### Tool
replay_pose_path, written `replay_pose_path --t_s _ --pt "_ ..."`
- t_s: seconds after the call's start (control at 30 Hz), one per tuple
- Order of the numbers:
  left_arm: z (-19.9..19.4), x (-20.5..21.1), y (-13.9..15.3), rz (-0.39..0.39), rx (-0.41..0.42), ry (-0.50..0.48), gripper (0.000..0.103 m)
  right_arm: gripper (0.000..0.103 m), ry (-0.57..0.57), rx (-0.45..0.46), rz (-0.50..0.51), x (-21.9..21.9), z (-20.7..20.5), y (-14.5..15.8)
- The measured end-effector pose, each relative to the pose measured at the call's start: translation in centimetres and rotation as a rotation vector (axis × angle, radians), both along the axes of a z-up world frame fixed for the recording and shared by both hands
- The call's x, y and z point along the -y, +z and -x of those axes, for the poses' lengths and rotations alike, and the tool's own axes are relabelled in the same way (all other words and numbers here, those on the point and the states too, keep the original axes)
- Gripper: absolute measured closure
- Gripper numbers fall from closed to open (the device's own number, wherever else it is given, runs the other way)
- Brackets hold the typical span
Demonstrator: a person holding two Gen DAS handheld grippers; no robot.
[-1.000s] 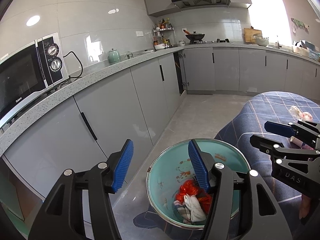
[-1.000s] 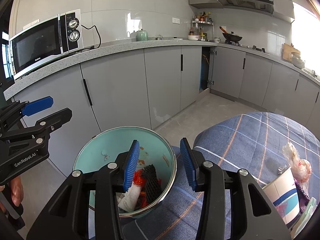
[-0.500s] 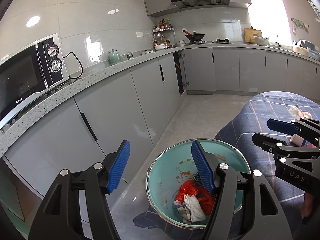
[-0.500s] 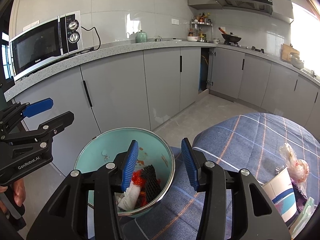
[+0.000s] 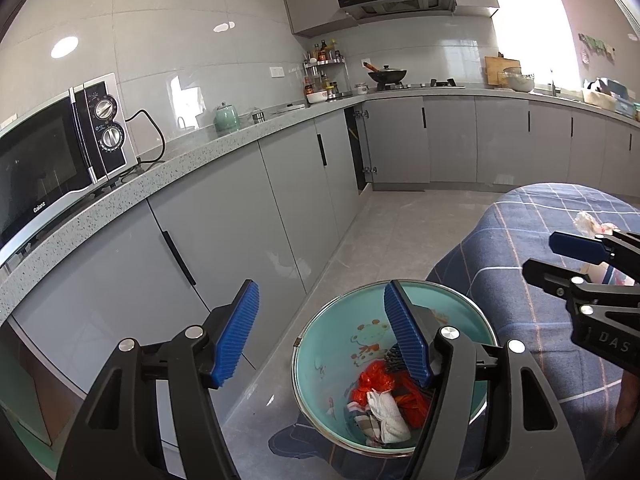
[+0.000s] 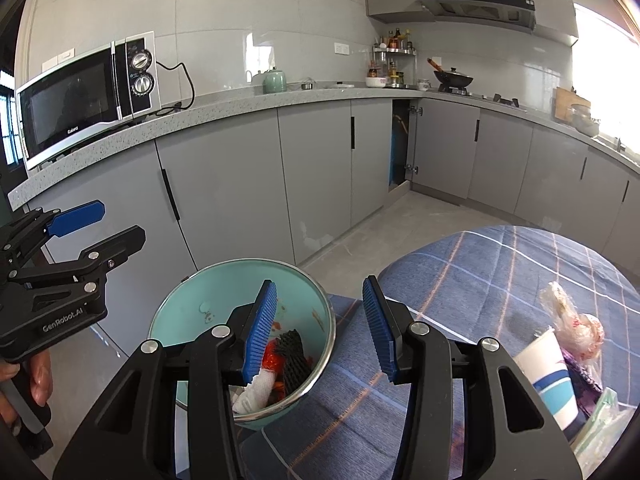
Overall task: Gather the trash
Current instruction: 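Move both open tools back toward the trash pile on the table, then grasp the clear plastic bag bundle with yellow band using the left tool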
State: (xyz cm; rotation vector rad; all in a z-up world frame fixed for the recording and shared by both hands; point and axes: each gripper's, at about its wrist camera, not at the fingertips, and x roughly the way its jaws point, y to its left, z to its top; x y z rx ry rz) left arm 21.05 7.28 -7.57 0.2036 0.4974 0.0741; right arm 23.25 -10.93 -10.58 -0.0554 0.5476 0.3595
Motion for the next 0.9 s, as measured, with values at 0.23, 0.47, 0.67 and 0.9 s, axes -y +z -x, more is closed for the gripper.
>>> replay_pose_path --t_s 0.23,0.47,0.67,0.9 --pt "0.5 1.3 0.1 -0.012 0.005 -0.026 0.033 0.056 -0.036 0.008 -0.006 2.3 1.7 0.4" --pt "1.6 4.7 -0.1 -0.030 0.003 -0.092 0.032 0.054 -0.100 0.018 -0.016 6.1 3.9 1.1" --pt "3.3 10.3 -0.6 -0.057 0.003 -0.202 0.025 0.050 -0.199 0.050 0.012 11.1 7.1 1.9" --pt "5.0 17.3 -1.9 -0.067 -0.021 -0.336 0.025 0.049 -0.380 0.037 0.013 19.2 11.3 0.8"
